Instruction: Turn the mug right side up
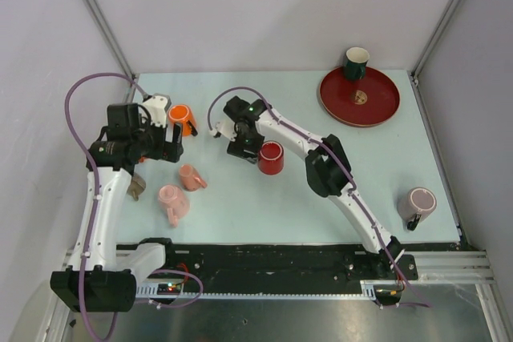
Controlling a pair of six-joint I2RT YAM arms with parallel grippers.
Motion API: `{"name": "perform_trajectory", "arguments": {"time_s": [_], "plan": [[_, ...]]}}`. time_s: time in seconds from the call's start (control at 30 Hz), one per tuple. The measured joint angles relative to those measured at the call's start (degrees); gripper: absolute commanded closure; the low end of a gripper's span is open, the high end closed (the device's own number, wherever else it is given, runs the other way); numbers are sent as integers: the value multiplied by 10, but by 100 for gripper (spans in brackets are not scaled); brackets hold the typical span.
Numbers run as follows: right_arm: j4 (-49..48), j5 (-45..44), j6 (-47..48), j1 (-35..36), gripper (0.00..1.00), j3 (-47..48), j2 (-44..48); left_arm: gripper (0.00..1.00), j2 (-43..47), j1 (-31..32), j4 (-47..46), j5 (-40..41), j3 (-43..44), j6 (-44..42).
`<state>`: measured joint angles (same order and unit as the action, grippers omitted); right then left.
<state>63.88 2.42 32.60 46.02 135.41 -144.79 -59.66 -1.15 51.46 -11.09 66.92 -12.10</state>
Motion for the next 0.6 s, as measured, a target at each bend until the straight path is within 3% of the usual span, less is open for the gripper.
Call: {"name": "perform_trajectory", "arguments": {"time_s": [0.17,0.27,0.3,0.6], "plan": [[25,-9,-5,0,58,0,6,5,-2,0,0,0,0,-5],[34,-9,-10,-3,91,-1,6,6,-2,0,0,0,0,-5],[36,-8,-11,-5,95,-1,6,6,-2,0,0,0,0,-5],[29,33,-49,-22,100,3,20,8,-2,0,1,-20,1,-3]]}}
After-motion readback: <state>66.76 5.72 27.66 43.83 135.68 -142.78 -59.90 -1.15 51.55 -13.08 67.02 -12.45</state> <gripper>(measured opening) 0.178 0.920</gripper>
